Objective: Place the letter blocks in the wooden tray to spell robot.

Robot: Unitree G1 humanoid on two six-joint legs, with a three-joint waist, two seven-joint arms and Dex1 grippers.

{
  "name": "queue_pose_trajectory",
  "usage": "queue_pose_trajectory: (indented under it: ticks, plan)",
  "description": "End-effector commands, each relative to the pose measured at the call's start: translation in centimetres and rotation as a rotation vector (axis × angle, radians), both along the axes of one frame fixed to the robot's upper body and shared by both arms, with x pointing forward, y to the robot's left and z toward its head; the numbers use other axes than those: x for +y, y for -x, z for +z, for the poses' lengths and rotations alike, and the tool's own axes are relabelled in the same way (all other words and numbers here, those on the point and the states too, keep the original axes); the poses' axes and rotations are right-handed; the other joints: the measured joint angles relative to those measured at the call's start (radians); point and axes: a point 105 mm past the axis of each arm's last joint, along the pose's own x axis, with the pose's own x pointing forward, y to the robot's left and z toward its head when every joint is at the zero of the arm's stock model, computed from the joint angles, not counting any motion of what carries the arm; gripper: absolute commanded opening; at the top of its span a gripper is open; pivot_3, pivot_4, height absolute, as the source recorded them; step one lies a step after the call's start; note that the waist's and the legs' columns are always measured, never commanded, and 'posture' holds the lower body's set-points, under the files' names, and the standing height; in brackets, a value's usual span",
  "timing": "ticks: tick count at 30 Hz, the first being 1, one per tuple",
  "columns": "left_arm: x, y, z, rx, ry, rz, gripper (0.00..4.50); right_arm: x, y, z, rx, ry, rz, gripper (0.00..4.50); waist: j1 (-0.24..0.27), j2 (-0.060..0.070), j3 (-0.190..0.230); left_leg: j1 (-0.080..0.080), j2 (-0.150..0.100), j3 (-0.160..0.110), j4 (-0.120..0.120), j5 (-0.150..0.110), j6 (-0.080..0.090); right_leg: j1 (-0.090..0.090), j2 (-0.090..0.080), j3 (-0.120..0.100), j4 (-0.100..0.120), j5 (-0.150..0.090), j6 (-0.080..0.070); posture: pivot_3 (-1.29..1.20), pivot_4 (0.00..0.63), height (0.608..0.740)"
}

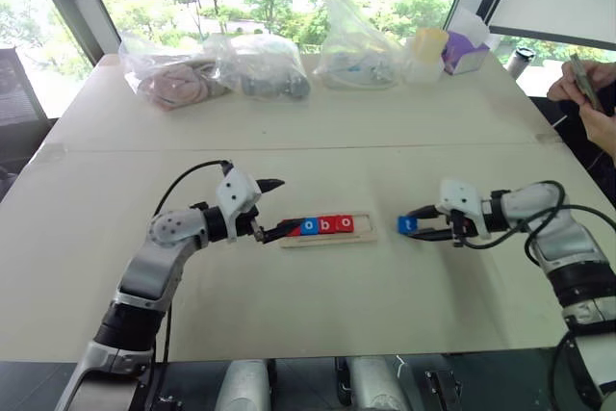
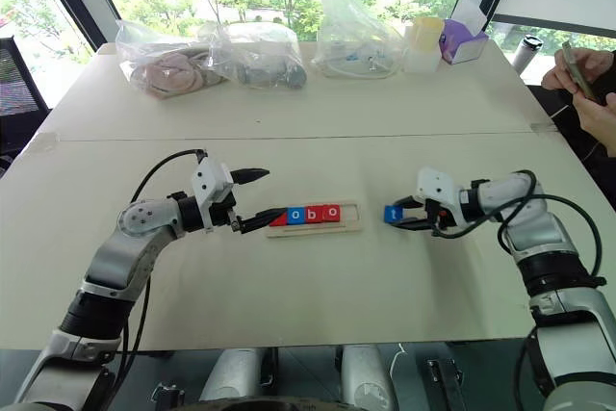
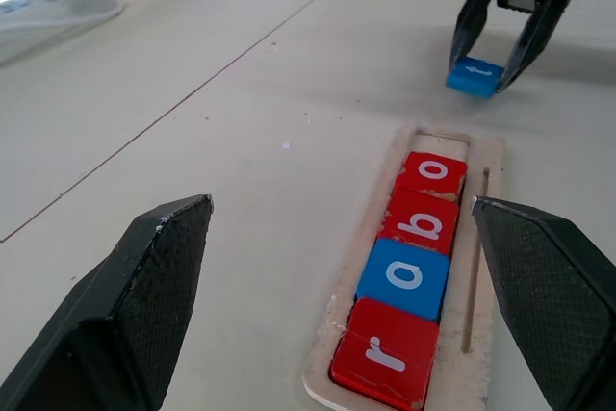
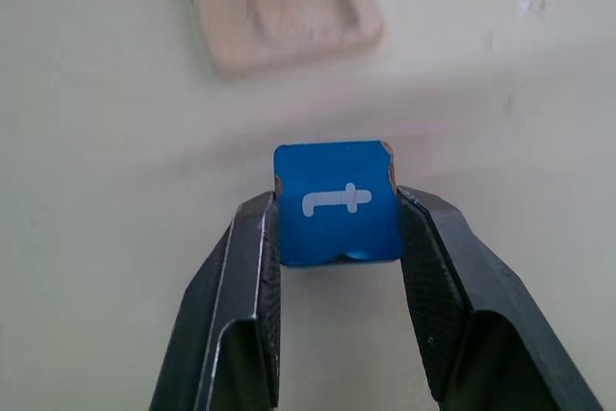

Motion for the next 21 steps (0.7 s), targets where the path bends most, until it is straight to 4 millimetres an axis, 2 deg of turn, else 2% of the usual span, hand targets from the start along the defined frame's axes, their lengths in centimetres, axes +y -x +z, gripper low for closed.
queue_pose_trajectory:
  ticks: [1, 8, 21]
  plan:
    - [-0.2, 0.0, 1.1, -0.048, 0.009, -0.015, 4.50, 2.0, -0.1, 1.2, -0.027, -0.006, 0.070, 1.14, 0.001, 0.000, 0.000, 0.000, 0.000, 0.000, 0.000, 0.000, 0.000, 0.000, 0.000, 0.000, 0.000, 0.000, 0.000, 0.00, 0.150, 0.740]
    - [0.1, 0.2, 1.2, -0.052, 0.009, 0.003, 4.50, 3.8, -0.7, 0.4, -0.009, 0.017, 0.127, 1.14, 0.002, 0.000, 0.000, -0.001, 0.000, 0.001, 0.001, 0.000, 0.000, 0.000, -0.001, 0.000, -0.001, 0.000, 0.001, 0.00, 0.150, 0.740]
    - [0.3, 0.5, 1.1, -0.045, 0.015, 0.025, 4.50, 4.7, -1.1, 0.0, -0.003, 0.025, 0.164, 1.14, 0.002, 0.000, 0.000, -0.001, 0.000, 0.001, 0.000, 0.000, 0.000, 0.000, 0.000, 0.000, 0.000, 0.000, 0.001, 0.00, 0.150, 0.740]
